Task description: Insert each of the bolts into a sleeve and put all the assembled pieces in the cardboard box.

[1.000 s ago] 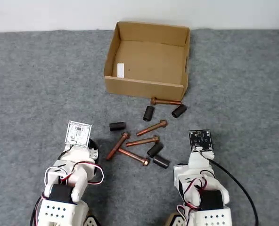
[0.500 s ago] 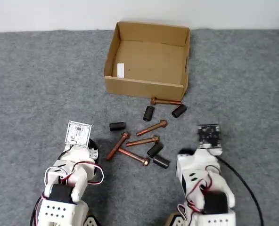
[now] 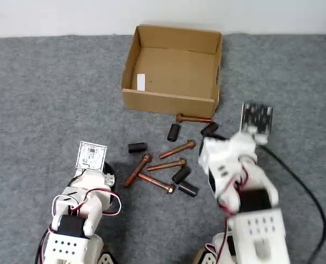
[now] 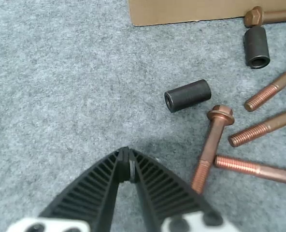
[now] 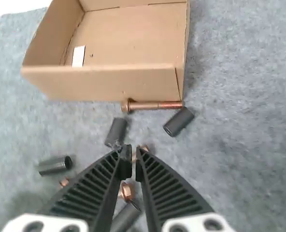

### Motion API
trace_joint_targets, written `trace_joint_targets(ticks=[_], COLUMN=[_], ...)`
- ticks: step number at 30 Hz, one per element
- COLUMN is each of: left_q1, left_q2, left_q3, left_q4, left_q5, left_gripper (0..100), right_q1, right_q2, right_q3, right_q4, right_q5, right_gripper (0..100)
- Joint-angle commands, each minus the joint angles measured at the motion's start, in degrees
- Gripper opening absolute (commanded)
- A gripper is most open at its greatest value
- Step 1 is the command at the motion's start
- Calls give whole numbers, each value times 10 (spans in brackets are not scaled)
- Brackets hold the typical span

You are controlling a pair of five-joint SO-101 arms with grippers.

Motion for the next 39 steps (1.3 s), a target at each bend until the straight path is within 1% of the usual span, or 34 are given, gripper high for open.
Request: trace_joint_targets(ticks=[1, 6, 8, 11, 13, 20, 25, 28, 34, 39], left_q1=[-4, -4, -4, -4, -4, -4, -4, -4, -4, -4], left_q2=[-4, -4, -4, -4, -4, -4, -4, -4, -4, -4], left_q3=[-4, -4, -4, -4, -4, -4, -4, -4, -4, -4], left_q4=[3, 3, 3, 3, 3, 3, 3, 3, 3, 3], left_q5=[-1, -1, -1, -1, -1, -1, -1, -1, -1, -1], left_gripper=[6, 6, 6, 6, 6, 6, 6, 6, 6, 6], right_q1=[-4, -5, -6, -6, -6, -12, -9, -7, -5, 16], right_q2=[149, 322, 383, 457, 499, 613, 689, 728, 778, 787], right_q3=[-102, -204, -241, -288, -317, -402, -458, -485, -513, -514], right_q4=[-23, -17, -16, -16, -10, -7, -4, -4, -4, -7], right_q5=[-51, -115, -136, -160, -167, -183, -212, -215, -215, -215], right_gripper=[9, 23, 78, 192, 229, 185, 184, 184, 184, 184])
